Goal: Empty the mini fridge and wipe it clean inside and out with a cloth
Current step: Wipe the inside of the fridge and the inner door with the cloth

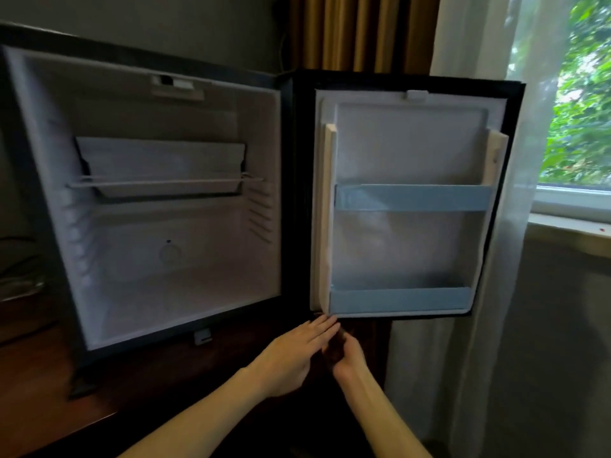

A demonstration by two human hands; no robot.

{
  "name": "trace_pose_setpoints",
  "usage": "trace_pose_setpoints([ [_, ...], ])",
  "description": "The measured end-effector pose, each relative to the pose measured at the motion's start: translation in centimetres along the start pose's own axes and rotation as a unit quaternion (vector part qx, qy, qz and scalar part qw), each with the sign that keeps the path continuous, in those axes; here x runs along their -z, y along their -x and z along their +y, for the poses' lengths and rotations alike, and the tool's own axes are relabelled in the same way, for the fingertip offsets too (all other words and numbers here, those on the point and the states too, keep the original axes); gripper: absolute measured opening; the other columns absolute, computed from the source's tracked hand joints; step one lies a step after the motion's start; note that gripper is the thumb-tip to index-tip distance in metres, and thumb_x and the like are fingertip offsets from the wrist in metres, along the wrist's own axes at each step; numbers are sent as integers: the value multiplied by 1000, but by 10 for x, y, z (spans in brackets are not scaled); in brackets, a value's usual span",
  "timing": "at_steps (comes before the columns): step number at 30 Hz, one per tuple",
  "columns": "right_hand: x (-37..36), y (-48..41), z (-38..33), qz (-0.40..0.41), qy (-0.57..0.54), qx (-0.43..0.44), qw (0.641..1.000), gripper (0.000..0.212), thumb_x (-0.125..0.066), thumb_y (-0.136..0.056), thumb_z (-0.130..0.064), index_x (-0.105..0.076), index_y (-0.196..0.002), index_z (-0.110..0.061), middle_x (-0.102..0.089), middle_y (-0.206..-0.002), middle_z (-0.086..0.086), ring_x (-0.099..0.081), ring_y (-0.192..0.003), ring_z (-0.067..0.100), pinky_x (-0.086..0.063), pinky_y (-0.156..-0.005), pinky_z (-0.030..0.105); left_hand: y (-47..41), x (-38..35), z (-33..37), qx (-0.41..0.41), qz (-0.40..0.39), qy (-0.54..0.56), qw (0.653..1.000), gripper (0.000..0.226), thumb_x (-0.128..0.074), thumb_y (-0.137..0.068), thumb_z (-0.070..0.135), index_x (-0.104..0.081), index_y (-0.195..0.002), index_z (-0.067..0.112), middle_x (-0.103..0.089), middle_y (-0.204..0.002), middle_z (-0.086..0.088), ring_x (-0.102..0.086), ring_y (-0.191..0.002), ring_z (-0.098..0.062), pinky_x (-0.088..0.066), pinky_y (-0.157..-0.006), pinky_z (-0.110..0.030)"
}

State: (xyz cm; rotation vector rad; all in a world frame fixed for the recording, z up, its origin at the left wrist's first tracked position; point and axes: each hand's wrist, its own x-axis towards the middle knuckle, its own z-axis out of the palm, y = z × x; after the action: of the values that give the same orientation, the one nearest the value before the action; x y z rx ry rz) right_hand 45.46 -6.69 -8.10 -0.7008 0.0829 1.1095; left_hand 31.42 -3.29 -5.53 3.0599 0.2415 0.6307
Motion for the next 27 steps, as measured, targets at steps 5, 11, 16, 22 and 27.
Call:
trace_pose_setpoints([
  [5,-12,13,23,-37,-2,-30,999,25,-43,-101,-9,-62,-91,3,-70,-64,13,-68,-51,18,-54,-46,22,33,-3,-12,93,30,84,992,70,-41,-95,4,-11,-152,31,-5,-158,19,-5,-145,3,-13,-118,-17],
  [11,-24,29,27,-76,-1,-59,995,25,-42,-101,-8,-61,-97,6,-71,-75,22,-71,-64,30,-58,-53,35,49,4,-16,135,130,115,976,74,-47,-89,-1,-23,-151,32,-28,-155,15,-26,-141,3,-29,-114,-21],
  [16,9,44,3,-94,20,-48,994,24,-43,-98,-7,-63,-100,6,-71,-89,24,-67,-87,35,-58,-63,42,25,17,1,105,202,88,970,74,-47,-84,-7,-35,-147,28,-31,-150,14,-26,-141,1,-25,-115,-19],
  [22,49,59,-53,-49,54,22,997,28,-45,-96,-11,-68,-100,3,-73,-91,19,-72,-77,30,-57,-73,38,-70,20,34,6,176,45,983,68,-41,-85,-3,-29,-151,15,-29,-154,5,-21,-144,-8,-19,-118,-22],
  [27,53,92,-93,-59,144,136,978,18,-46,-96,-3,-64,-99,-2,-73,-72,11,-70,-60,19,-57,-57,25,-107,18,42,57,106,47,992,61,-40,-93,-1,-26,-151,14,-28,-156,-2,-22,-145,-17,-12,-119,-24],
])
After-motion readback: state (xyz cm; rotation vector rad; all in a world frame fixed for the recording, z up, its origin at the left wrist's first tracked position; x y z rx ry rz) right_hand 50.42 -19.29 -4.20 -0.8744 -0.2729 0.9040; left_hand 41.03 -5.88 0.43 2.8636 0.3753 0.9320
